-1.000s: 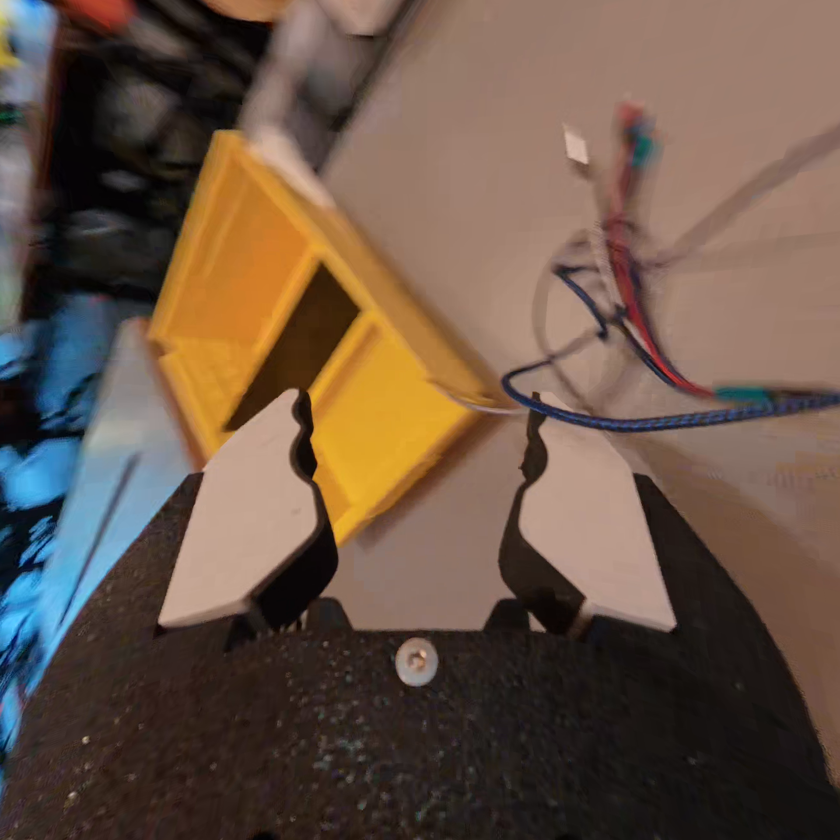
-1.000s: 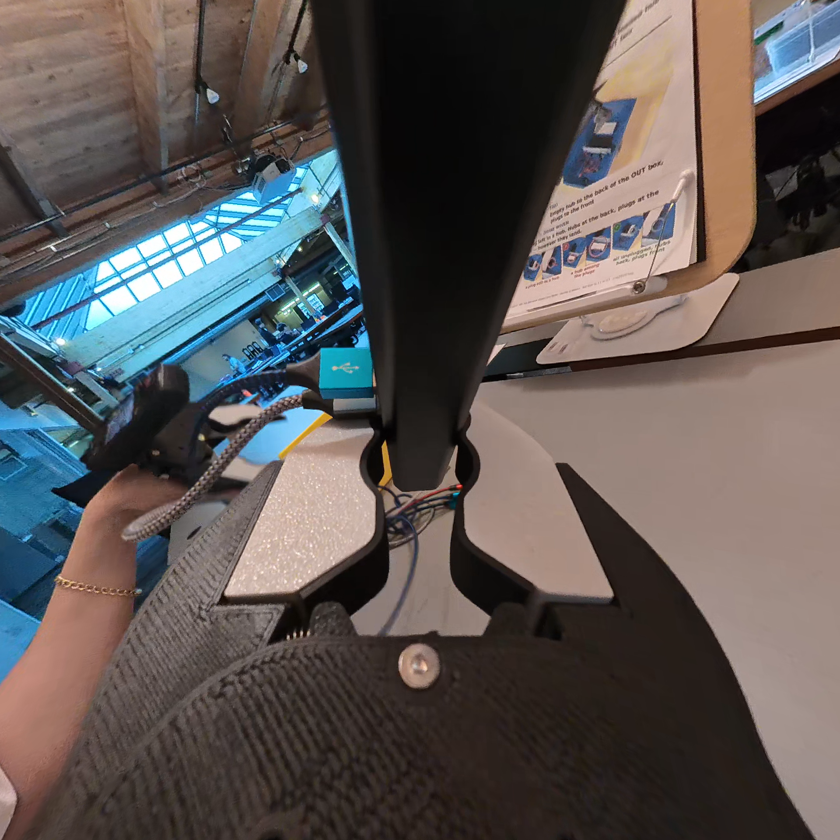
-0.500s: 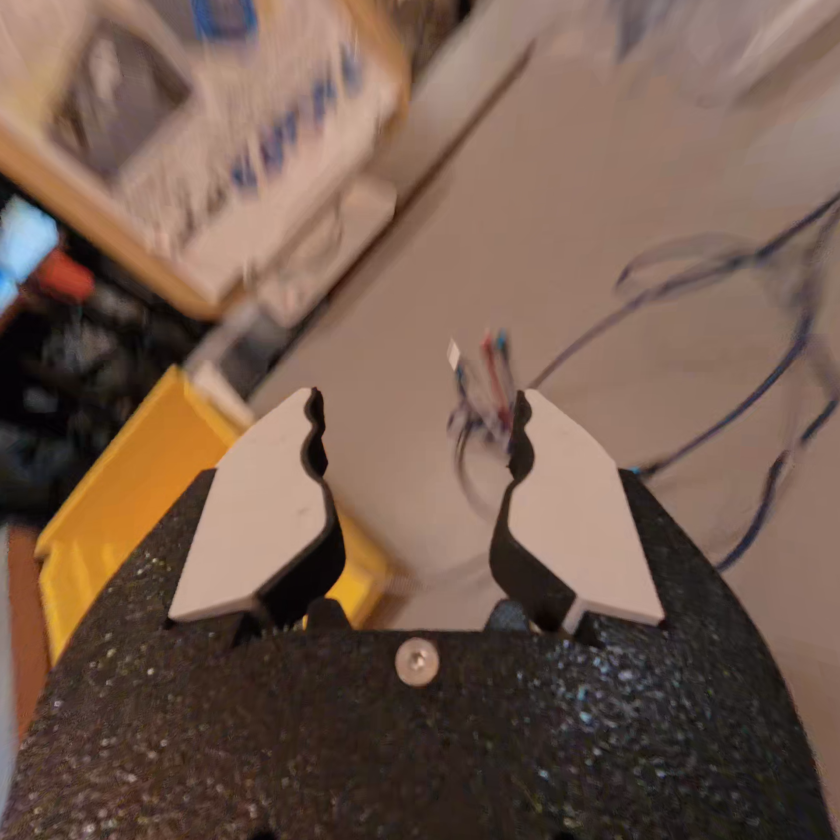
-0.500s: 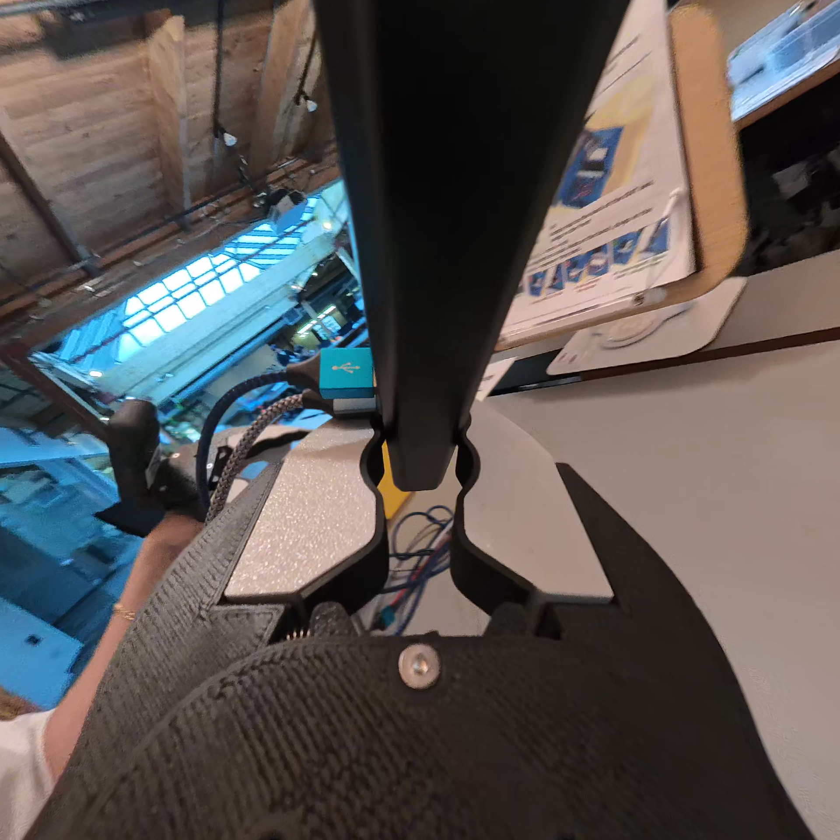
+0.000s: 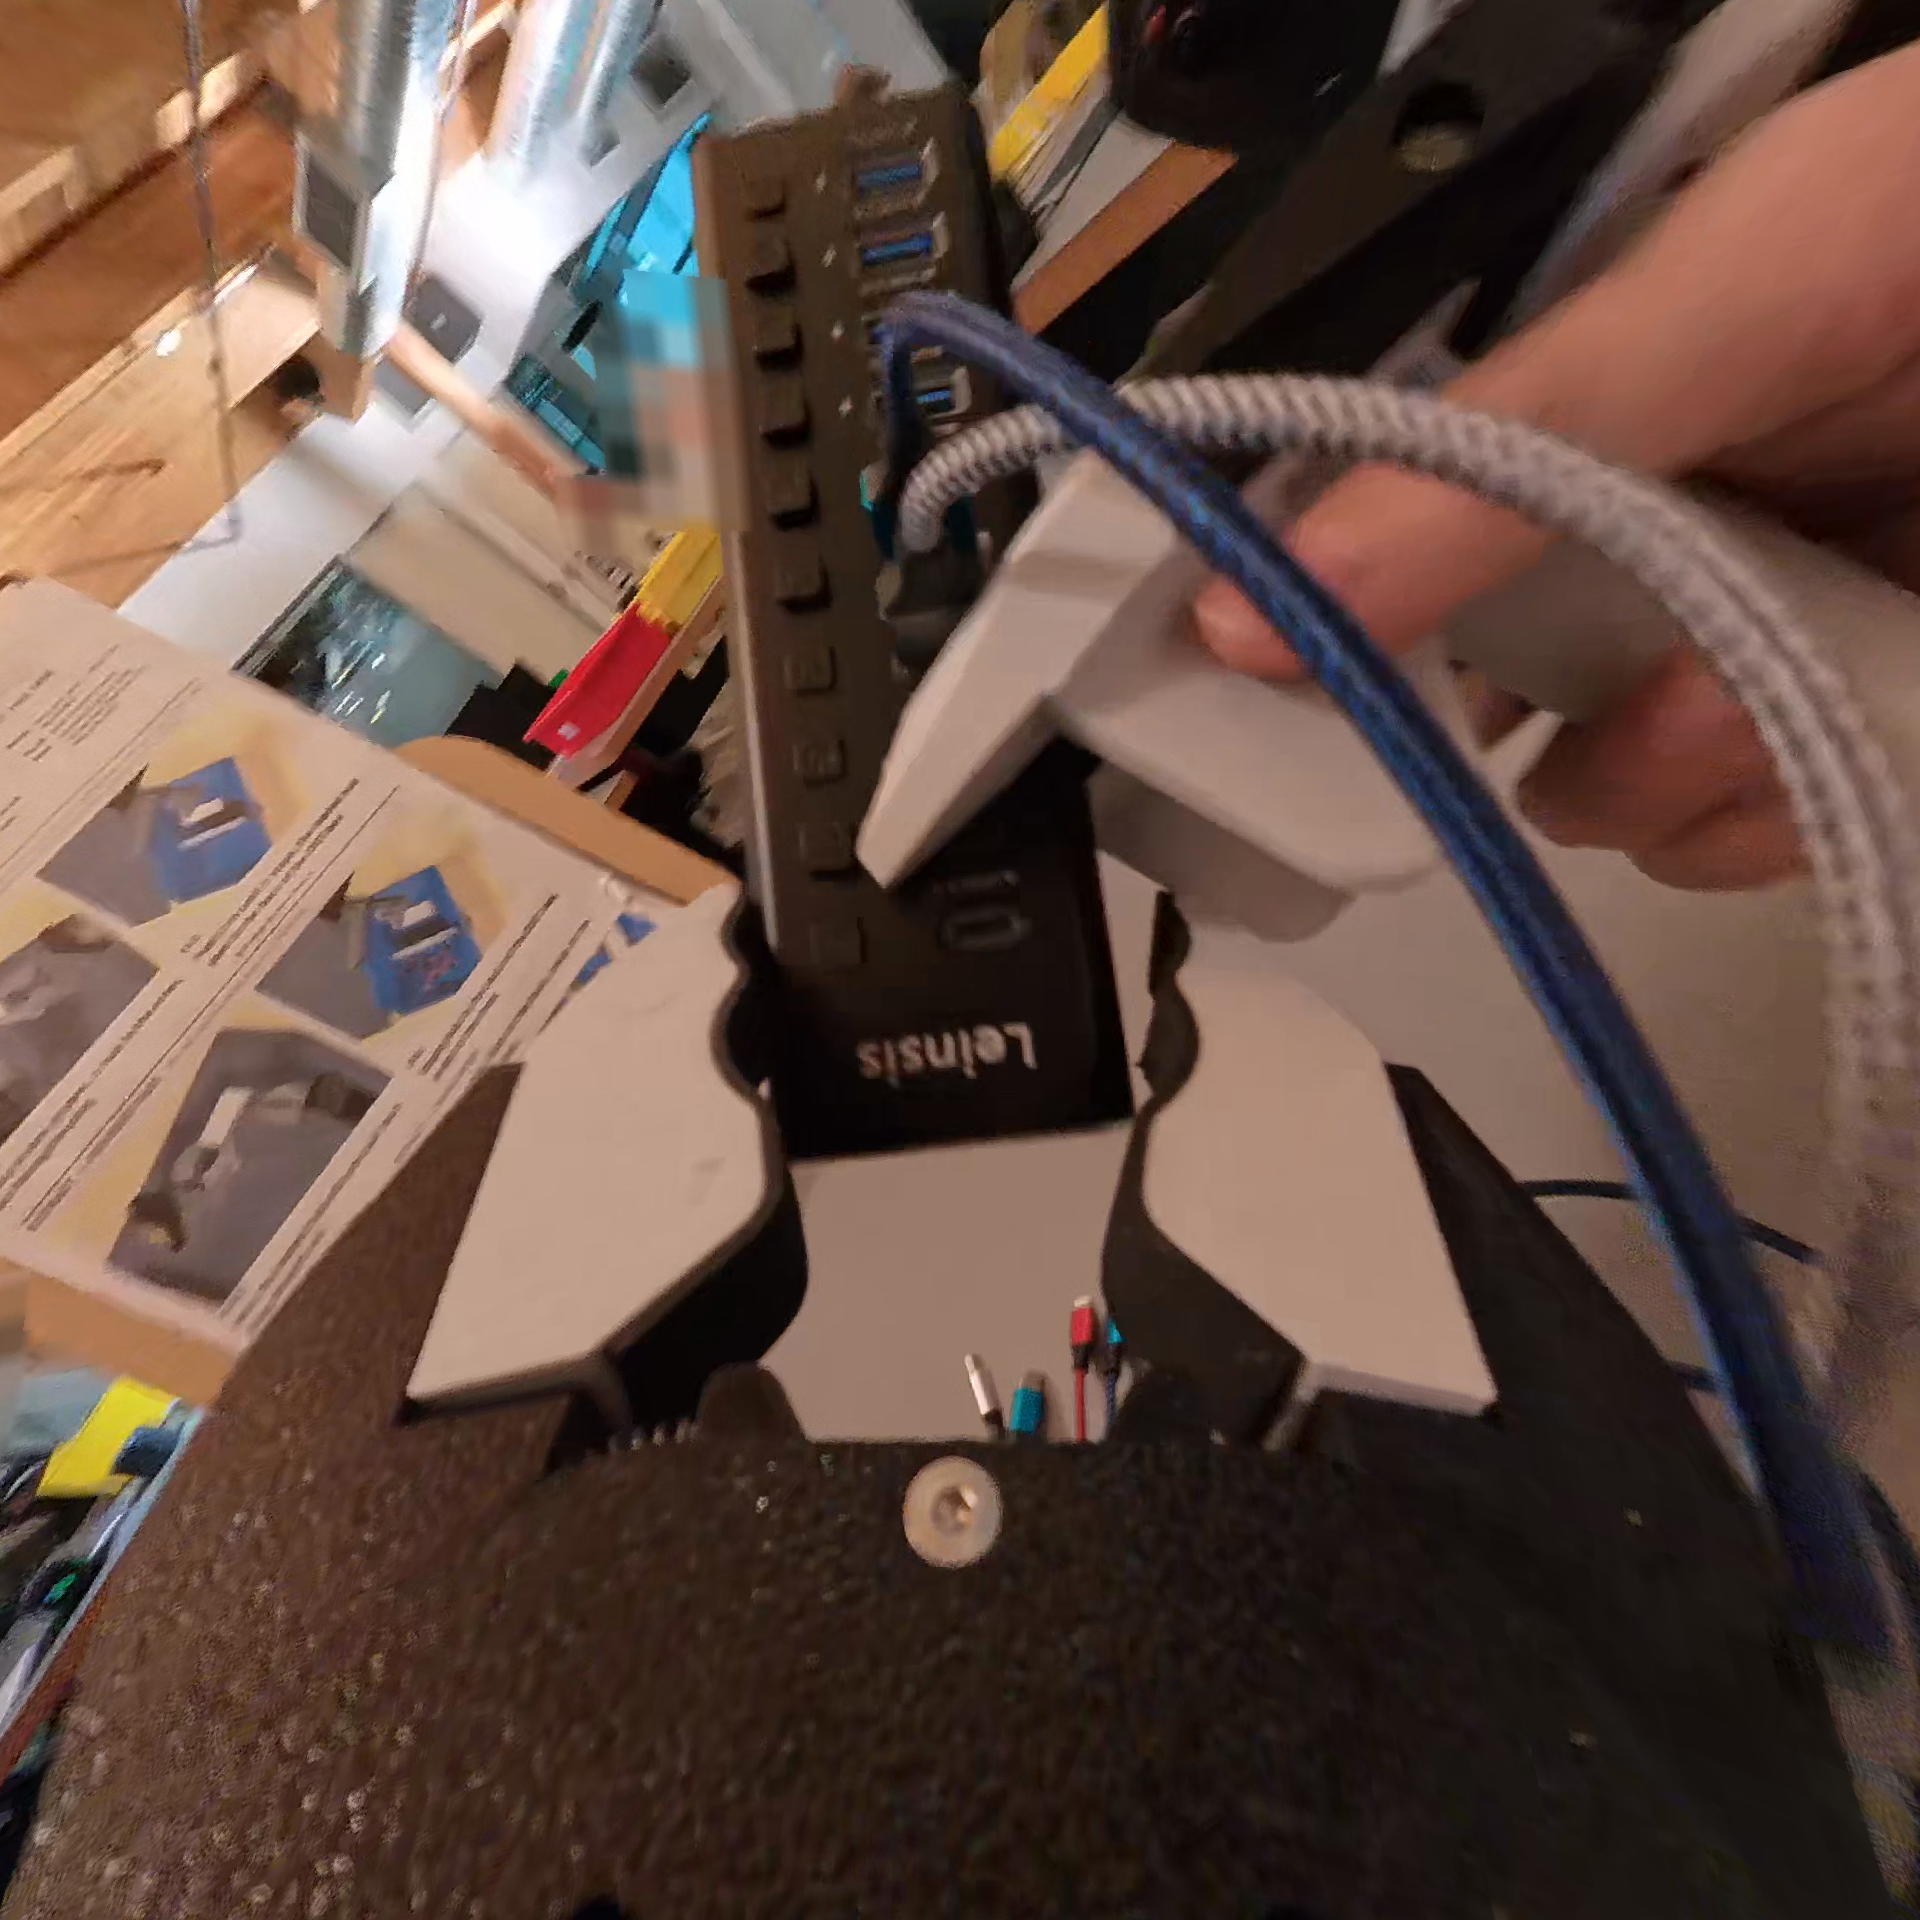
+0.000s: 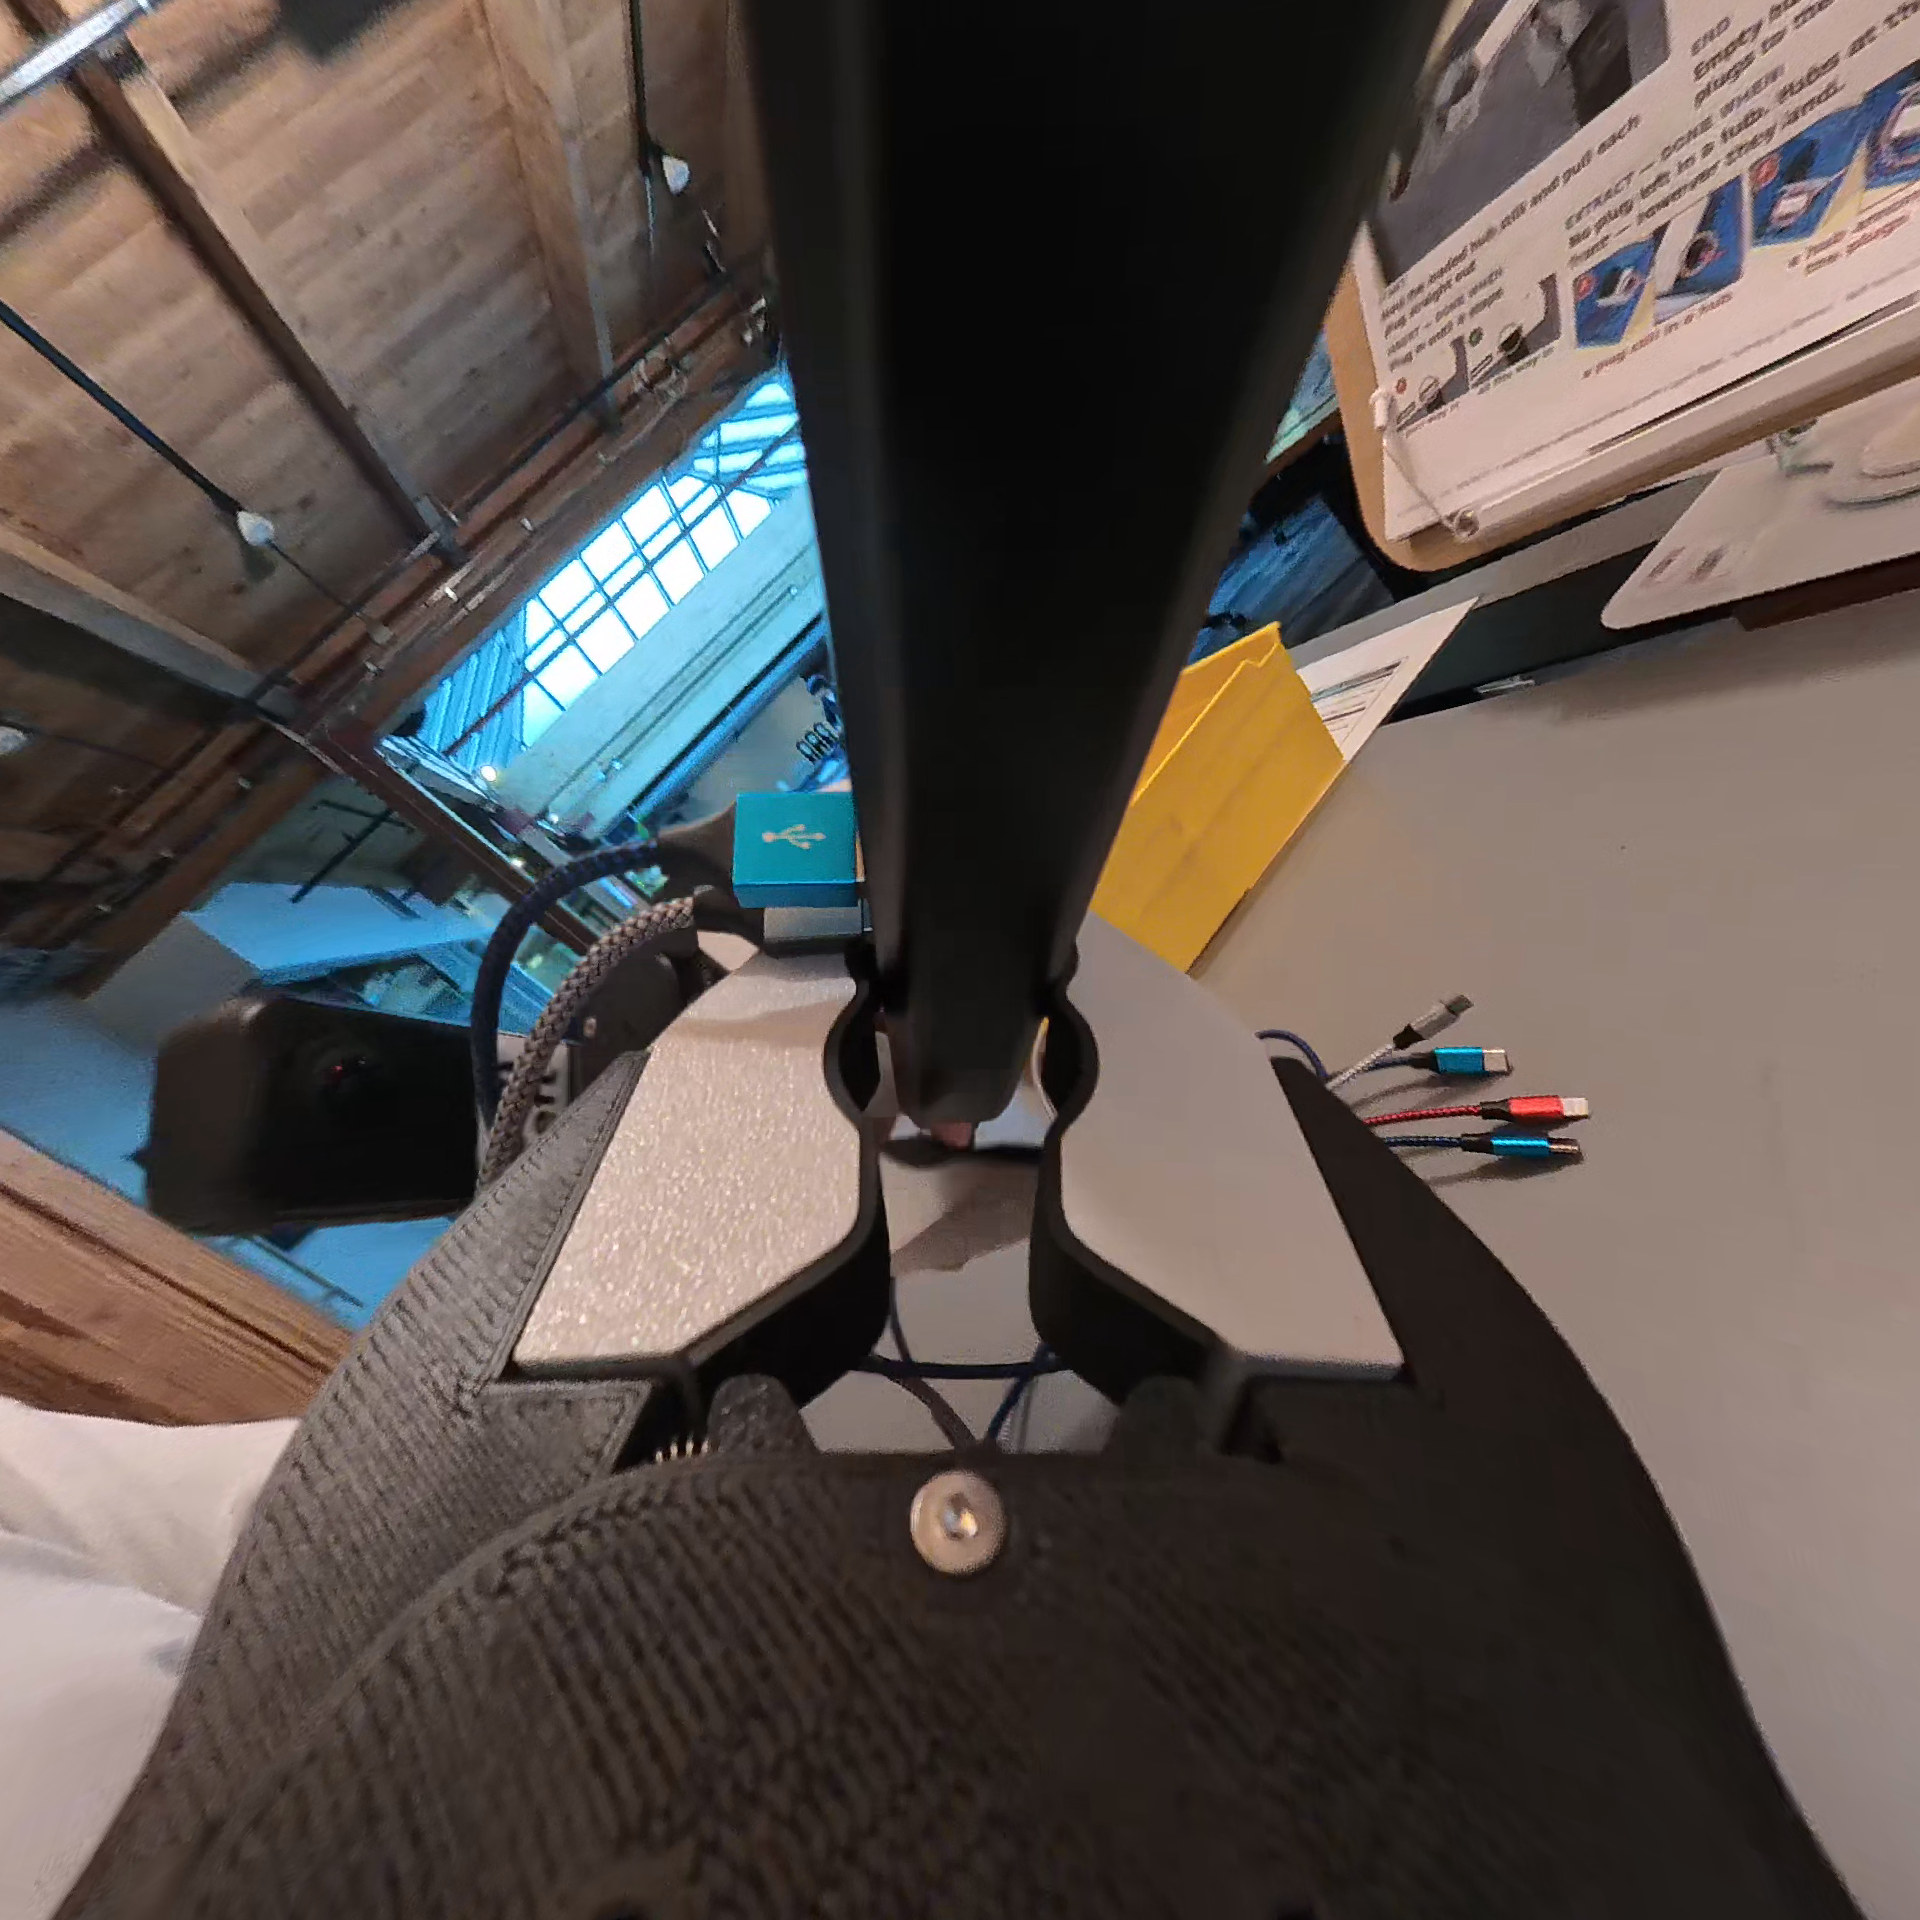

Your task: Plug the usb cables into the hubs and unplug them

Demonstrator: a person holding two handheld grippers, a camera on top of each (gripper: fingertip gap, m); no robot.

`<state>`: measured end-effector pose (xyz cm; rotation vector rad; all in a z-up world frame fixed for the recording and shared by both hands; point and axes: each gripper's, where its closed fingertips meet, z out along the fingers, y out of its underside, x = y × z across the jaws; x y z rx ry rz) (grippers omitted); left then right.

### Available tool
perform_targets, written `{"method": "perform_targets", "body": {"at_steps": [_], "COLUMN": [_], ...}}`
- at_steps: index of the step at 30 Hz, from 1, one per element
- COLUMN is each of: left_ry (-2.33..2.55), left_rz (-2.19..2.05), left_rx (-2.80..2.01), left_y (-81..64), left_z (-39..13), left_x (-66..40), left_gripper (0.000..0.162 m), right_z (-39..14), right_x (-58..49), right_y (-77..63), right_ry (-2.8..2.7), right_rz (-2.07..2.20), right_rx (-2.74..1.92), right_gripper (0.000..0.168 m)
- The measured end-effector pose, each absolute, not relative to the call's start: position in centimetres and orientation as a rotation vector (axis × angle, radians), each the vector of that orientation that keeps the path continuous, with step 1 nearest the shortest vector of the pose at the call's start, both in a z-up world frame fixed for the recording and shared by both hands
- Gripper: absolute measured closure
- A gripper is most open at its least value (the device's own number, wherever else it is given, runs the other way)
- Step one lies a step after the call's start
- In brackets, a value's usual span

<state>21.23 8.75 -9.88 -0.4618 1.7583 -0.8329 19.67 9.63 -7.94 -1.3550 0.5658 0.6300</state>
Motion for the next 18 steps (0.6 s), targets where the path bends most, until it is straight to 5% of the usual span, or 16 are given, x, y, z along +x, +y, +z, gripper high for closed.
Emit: {"method": "perform_targets", "body": {"at_steps": [7, 12, 18], "left_ry": [1.706, 1.668, 1.681], "left_rz": [-0.883, -0.924, -1.014], "left_rx": [-0.532, -0.55, -0.586], "left_y": [9.5, 10.1, 9.8], "left_z": [-9.8, -9.1, -9.0], "left_x": [21.2, 20.8, 20.6], "left_gripper": [0.097, 0.098, 0.099], "right_z": [-8.1, -7.5, -7.3], "right_x": [18.8, 20.6, 20.8], "right_y": [10.0, 9.1, 8.8], "right_ry": [0.409, 0.38, 0.296], "right_rz": [0.466, 0.251, 0.341], "right_rx": [-1.496, -1.504, -1.421], "right_gripper": [0.139, 0.107, 0.127]}}
